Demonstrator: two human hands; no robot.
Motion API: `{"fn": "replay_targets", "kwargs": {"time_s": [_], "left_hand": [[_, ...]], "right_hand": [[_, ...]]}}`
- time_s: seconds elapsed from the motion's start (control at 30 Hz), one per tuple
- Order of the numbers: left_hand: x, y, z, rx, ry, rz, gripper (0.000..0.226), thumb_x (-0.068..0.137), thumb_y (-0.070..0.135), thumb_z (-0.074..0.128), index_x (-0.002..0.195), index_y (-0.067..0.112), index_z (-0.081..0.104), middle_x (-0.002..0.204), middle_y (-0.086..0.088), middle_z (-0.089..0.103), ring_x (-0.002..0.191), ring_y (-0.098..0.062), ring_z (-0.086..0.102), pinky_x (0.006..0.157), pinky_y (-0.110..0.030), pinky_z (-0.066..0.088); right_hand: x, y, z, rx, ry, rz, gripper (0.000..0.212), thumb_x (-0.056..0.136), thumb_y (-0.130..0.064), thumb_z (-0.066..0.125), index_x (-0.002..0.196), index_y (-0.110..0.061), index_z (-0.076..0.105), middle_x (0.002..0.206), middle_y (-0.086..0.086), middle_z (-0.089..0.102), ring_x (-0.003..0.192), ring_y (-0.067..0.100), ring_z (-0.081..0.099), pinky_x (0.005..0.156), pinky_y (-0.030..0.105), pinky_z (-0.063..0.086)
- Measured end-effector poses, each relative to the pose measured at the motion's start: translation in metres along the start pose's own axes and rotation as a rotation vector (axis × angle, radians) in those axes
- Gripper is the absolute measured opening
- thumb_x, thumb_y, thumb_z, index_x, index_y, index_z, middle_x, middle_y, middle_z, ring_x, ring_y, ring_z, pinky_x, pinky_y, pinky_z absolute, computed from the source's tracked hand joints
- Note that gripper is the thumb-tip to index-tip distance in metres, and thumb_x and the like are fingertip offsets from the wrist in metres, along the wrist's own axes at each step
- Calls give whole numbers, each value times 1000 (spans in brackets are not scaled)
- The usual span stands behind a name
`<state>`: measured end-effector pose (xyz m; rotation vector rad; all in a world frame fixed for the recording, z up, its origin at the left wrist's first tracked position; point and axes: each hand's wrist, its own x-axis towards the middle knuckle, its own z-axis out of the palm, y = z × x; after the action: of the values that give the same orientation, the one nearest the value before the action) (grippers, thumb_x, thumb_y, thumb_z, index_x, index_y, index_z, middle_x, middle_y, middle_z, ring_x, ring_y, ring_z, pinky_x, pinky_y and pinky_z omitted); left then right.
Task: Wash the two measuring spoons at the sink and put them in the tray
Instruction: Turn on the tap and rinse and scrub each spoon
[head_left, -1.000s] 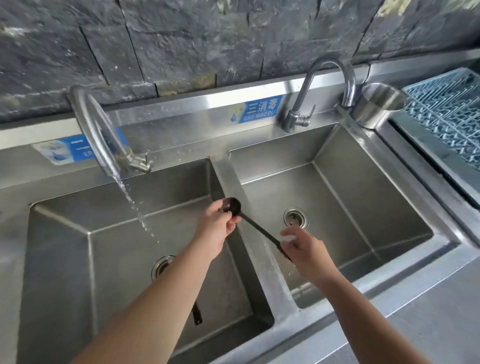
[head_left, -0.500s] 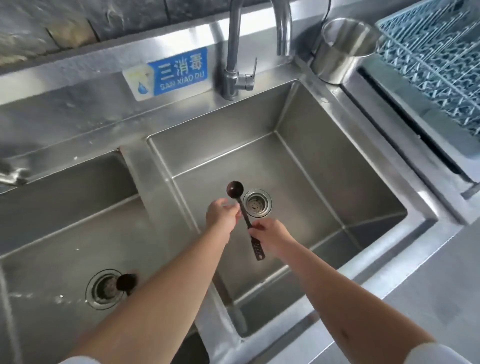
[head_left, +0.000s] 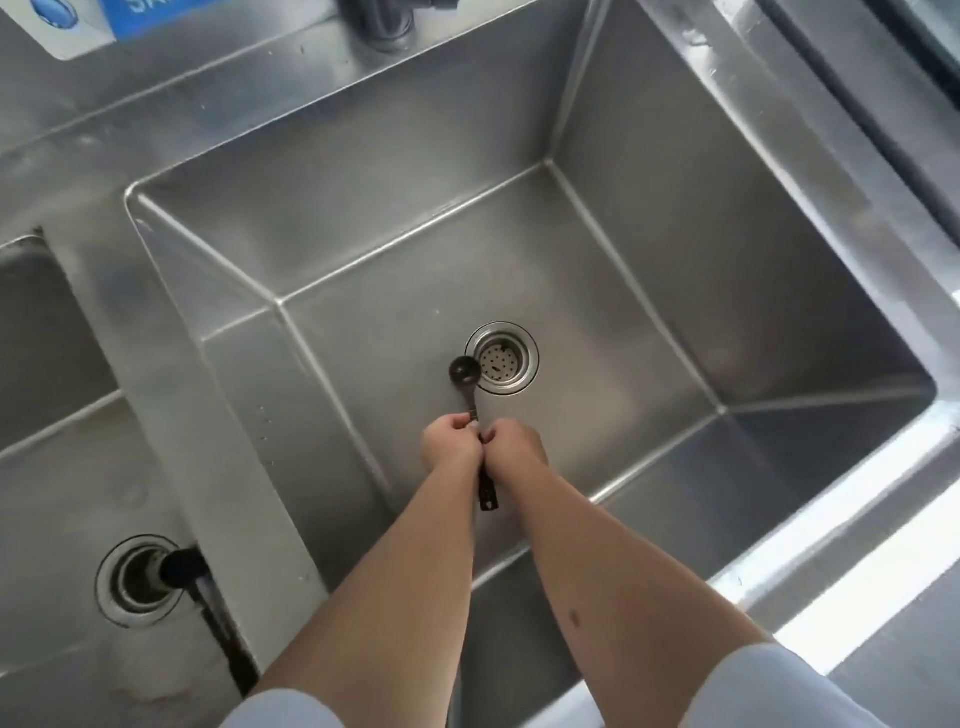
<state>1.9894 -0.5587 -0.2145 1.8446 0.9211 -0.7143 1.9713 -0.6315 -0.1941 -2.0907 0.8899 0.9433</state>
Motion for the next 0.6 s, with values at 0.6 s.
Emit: {"fn": "replay_targets", "kwargs": {"time_s": [0.6], "left_hand": [[-32,34,-28,69,-13,4,49,90,38,53,129,7,56,133,-13,58,123,-31,52,100,-33,40]], "right_hand": [[-35,-19,-29,75,42,-46,36,87,-25,55,121,-17,63,122,10,67,114,30,61,79,27,41]]}}
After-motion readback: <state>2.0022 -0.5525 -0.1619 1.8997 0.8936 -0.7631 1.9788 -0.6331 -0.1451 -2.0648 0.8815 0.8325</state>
